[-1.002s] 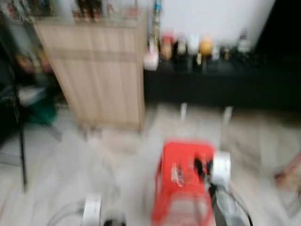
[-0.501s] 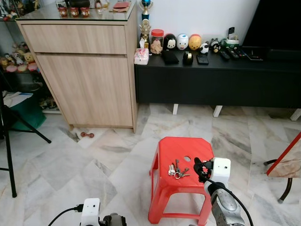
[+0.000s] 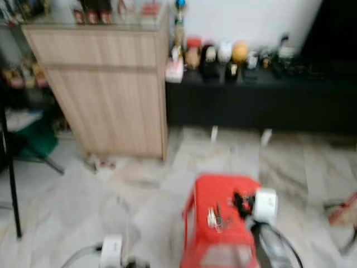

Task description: Hang keys on a hook

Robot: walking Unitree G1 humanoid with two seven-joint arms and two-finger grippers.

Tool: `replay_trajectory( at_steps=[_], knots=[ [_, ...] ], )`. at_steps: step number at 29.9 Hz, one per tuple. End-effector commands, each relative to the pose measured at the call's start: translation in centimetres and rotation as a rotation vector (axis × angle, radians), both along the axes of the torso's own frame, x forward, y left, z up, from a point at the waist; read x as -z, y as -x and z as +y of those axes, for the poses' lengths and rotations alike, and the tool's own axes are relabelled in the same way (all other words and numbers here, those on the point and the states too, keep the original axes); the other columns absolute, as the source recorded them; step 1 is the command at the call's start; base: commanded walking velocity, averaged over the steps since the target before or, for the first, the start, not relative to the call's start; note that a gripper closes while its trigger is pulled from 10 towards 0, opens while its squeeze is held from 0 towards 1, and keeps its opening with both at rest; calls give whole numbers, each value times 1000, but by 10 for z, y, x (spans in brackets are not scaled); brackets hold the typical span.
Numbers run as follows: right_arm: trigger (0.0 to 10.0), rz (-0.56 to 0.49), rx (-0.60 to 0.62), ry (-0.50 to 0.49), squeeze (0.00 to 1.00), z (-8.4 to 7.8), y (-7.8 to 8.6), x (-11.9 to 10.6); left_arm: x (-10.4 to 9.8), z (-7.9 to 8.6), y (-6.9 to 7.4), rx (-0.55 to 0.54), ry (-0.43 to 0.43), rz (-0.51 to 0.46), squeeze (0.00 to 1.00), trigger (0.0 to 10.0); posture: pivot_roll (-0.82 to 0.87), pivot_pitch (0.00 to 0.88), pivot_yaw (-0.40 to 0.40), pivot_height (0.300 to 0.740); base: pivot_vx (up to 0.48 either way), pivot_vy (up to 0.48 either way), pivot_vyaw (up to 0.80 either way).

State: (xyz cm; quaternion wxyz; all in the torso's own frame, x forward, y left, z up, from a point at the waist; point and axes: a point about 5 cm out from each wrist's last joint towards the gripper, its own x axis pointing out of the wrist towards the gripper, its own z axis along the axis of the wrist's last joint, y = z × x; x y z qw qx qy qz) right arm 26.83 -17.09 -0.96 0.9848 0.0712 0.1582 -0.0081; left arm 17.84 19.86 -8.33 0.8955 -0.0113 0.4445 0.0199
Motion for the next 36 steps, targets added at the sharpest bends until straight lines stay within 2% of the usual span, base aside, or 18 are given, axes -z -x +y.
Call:
replay_trajectory(
  at_steps=[1, 9, 15, 18, 21, 25, 32, 36],
  knots=[
    [10000, 5, -13, 6, 0, 2, 2, 1, 1, -2, 1, 4, 5, 15, 0, 10000, -11, 0, -51, 652, 326, 0, 0],
    [10000, 71, -68, 39, 0, 4, 4, 7, 2, -3, 2, 4, 4, 17, 0, 10000, -10, 0, -53, 652, 224, 0, 0],
    [10000, 225, -145, 107, 0, 2, 15, 24, 2, -4, 3, 3, 3, 19, 0, 10000, -13, 0, -54, 652, 0, 0, 0],
    [10000, 232, -158, 96, 0, 2, 16, 25, 2, -4, 3, 3, 4, 19, 0, 10000, -14, 0, -55, 652, 0, 0, 0],
    [10000, 147, -123, 56, 0, 2, 11, 17, 2, -4, 3, 0, 4, 15, 0, 10000, -10, 0, -56, 652, 0, 0, 0],
    [10000, 97, -103, 48, 0, 3, 5, 10, 2, -3, 3, -5, 0, 11, 0, 10000, -6, 0, -56, 652, 0, 0, 0],
    [10000, 130, -156, 57, 0, 8, 6, 13, 1, -3, 2, 1, -5, 7, 0, 10000, -8, 0, -52, 652, 0, 0, 0],
    [10000, 149, -189, 70, 0, 11, 7, 15, 1, -2, 1, 0, -6, 6, 0, 10000, -9, 0, -52, 632, 0, 0, 0]
  ],
)
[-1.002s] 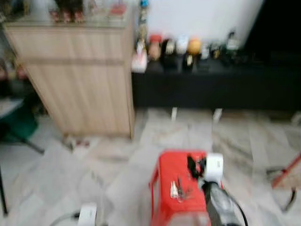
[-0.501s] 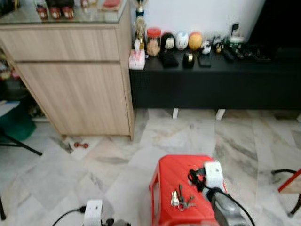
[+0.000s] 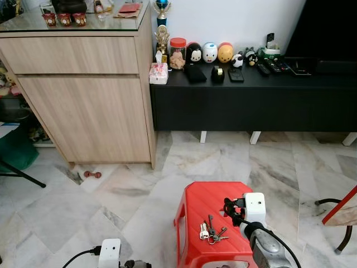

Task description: Hang keys on a hook

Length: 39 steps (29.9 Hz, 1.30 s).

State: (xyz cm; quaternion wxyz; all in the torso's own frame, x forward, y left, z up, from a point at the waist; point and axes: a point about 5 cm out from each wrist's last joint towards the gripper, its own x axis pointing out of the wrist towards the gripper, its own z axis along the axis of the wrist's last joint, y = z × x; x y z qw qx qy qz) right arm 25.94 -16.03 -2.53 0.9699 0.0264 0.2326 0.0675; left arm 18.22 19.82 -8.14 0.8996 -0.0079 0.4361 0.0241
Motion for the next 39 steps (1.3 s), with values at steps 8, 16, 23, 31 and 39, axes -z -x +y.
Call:
replay_trajectory(
  at_steps=[8, 16, 23, 31, 39],
  knots=[
    [10000, 49, -91, 57, 0, 2, -4, 0, 3, -2, 6, 3, 5, 26, 0, 10000, -3, 0, -55, 608, 0, 0, 0],
    [10000, 156, -376, 355, 0, 2, -9, 2, 5, -3, 8, 4, 7, 31, 0, 10000, 6, 0, -62, 608, 0, 0, 0],
    [10000, 176, -494, 464, 0, 5, -17, -3, 7, -3, 14, -1, 9, 36, 0, 10000, 19, 0, -70, 608, 0, 0, 0],
    [10000, 141, -478, 451, 0, 7, -27, -11, 11, -3, 26, 10, 5, 45, 0, 10000, 39, 41, -82, 608, 0, 0, 0],
    [10000, 106, -605, 460, 0, 16, -28, -15, 14, 0, 40, 11, 2, 39, 0, 10000, 64, 107, -94, 608, 0, 0, 0]
  ],
)
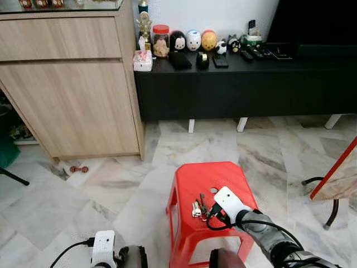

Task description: Hang keys on a hook

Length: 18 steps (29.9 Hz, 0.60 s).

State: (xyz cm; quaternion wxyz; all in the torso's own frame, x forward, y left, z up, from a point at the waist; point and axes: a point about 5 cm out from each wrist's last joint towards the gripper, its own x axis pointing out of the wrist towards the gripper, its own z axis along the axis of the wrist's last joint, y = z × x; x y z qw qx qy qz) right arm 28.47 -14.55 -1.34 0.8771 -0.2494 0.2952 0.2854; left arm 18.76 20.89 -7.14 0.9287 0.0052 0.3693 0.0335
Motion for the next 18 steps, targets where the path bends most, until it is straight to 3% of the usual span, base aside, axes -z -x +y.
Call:
replay_trajectory(
  at_steps=[1, 6, 18],
  knots=[
    [10000, -15, -35, 13, 0, 2, -3, -3, 25, -11, 46, 15, 36, 183, 0, 10000, 64, 107, -94, 608, 0, 0, 0],
    [10000, -8, -126, 64, 0, 4, -1, -3, 26, -10, 55, 12, 38, 174, 0, 10000, 88, 143, -98, 608, 0, 0, 0],
    [10000, -37, -136, 104, 0, 2, -8, -8, 28, -8, 74, 6, 36, 151, 0, 10000, 112, 201, -102, 608, 0, 0, 0]
  ],
)
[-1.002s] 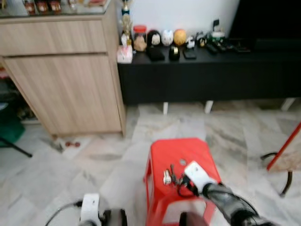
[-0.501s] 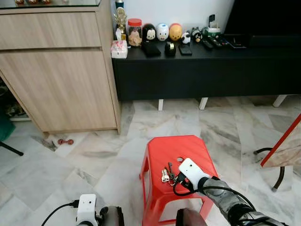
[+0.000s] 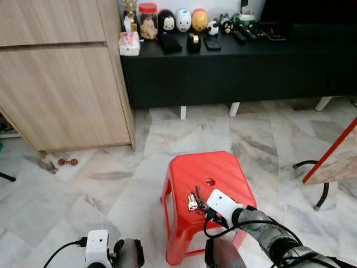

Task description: Hang keys on a hook

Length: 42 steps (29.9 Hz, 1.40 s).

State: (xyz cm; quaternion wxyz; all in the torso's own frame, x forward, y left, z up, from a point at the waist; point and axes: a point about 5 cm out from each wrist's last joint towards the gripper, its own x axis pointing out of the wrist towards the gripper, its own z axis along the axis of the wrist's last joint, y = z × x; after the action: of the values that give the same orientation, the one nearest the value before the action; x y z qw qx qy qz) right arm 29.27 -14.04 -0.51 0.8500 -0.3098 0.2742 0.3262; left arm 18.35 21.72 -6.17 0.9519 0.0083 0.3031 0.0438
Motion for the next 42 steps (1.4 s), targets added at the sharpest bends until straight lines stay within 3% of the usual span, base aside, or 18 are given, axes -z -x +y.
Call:
replay_trajectory(
  at_steps=[1, 13, 28, 42],
  knots=[
    [10000, -10, 0, 21, 0, -3, -1, -1, 38, -16, 70, 22, 54, 289, 0, 10000, 114, 206, -102, 608, 0, 0, 0],
    [10000, 19, -92, -7, 0, 11, 2, 0, 35, -16, 73, 31, 56, 250, 0, 10000, 129, 245, -104, 608, 0, 0, 0],
    [10000, -50, -114, 10, 0, 23, -14, -15, 36, -22, 85, 29, 70, 253, 0, 10000, 131, 269, -113, 608, 0, 0, 0],
    [10000, 8, -153, 49, 0, 22, -5, -6, 36, -25, 93, 29, 80, 258, 0, 10000, 136, 292, -119, 608, 0, 0, 0]
  ],
)
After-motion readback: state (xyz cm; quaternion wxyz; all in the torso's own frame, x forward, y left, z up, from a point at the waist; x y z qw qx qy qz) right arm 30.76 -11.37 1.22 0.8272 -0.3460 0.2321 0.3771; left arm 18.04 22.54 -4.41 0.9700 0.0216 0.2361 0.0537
